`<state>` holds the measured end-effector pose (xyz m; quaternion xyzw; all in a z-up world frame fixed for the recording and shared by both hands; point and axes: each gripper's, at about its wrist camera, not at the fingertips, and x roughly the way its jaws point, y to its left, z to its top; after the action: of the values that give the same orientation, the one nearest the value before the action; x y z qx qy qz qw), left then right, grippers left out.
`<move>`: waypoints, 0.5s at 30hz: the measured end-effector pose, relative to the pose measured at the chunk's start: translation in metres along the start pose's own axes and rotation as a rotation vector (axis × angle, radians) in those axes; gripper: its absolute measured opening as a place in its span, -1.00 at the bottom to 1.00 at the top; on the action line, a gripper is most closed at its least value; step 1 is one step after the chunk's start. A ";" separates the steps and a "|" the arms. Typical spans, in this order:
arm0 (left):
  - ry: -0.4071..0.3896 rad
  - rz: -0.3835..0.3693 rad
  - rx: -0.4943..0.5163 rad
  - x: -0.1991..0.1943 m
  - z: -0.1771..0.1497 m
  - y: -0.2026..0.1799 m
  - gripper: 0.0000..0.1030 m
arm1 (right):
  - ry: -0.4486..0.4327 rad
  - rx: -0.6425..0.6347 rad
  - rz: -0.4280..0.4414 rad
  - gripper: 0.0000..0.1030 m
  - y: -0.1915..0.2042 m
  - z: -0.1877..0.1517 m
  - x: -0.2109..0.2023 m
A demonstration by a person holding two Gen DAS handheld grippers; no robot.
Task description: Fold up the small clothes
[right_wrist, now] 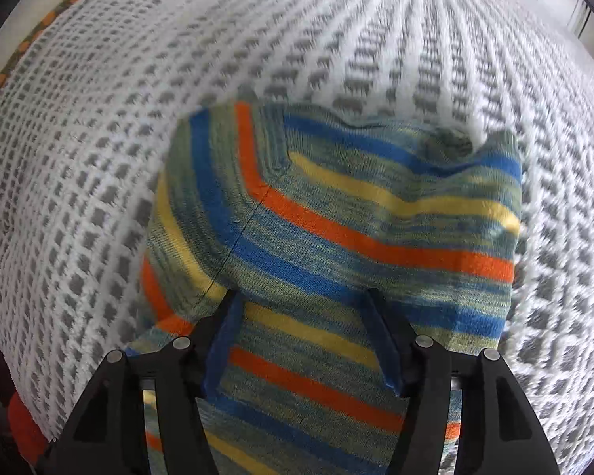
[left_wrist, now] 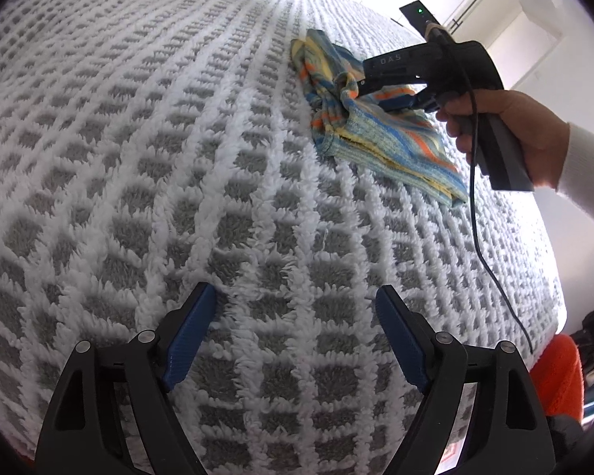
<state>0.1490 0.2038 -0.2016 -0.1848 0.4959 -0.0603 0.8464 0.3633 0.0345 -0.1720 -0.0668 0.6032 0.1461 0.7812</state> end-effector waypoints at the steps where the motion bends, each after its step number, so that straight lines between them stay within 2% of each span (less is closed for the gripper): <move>1: 0.001 0.007 0.007 0.001 0.000 -0.001 0.64 | -0.019 -0.002 0.001 0.21 0.000 -0.001 -0.003; 4: 0.004 0.019 0.023 0.002 0.001 -0.005 0.67 | -0.063 -0.015 0.013 0.21 0.002 -0.003 -0.023; 8: 0.003 0.028 0.035 0.004 0.000 -0.007 0.69 | -0.175 -0.077 0.032 0.21 0.008 -0.026 -0.066; 11: 0.002 0.031 0.045 0.004 -0.002 -0.008 0.69 | -0.260 -0.074 0.050 0.22 0.002 -0.065 -0.097; 13: 0.002 0.039 0.055 0.005 -0.004 -0.011 0.70 | -0.317 -0.061 0.032 0.27 -0.003 -0.101 -0.110; 15: 0.000 0.050 0.071 0.007 -0.007 -0.016 0.75 | -0.325 -0.049 0.019 0.30 -0.010 -0.131 -0.106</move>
<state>0.1479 0.1851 -0.2049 -0.1420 0.4979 -0.0566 0.8537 0.2209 -0.0272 -0.1051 -0.0557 0.4660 0.1769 0.8651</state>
